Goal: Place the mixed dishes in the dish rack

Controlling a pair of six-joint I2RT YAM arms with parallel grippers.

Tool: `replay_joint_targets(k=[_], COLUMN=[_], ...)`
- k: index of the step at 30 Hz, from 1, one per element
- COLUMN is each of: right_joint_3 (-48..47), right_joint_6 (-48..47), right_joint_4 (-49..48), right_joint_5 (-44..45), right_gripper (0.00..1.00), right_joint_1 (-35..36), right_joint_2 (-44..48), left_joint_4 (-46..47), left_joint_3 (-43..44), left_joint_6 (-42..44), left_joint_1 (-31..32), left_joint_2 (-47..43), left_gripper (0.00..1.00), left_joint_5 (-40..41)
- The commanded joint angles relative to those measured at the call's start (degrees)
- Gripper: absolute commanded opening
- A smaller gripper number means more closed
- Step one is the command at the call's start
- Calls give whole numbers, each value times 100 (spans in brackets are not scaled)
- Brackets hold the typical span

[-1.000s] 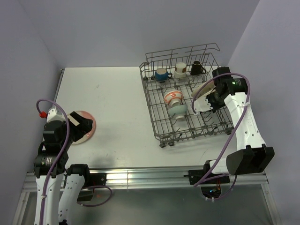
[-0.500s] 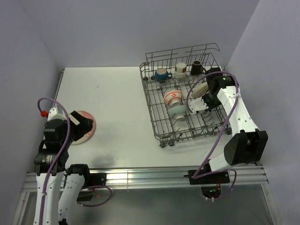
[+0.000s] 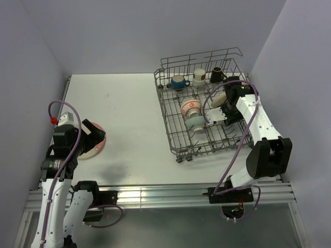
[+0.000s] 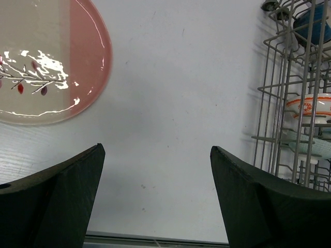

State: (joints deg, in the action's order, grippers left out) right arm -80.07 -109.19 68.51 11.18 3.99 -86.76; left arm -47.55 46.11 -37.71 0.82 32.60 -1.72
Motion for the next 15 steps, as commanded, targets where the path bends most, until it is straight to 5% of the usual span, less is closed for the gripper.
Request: replay_joint_targets(k=[1,15], right_joint_3=[-96,-720], right_joint_6=[73,-94], right_joint_4=[171,918], right_joint_5=[-71,-1310], right_gripper=[60,74], right_joint_1=[-3,137], right_joint_2=[203,1538], left_joint_4=[299,404], left_joint_3=[56,223], left_joint_6=[-8,-315], left_joint_1=[-29,-29], left_joint_2=[123,1090], left_gripper=[90,88], left_joint_5=[-180,-206])
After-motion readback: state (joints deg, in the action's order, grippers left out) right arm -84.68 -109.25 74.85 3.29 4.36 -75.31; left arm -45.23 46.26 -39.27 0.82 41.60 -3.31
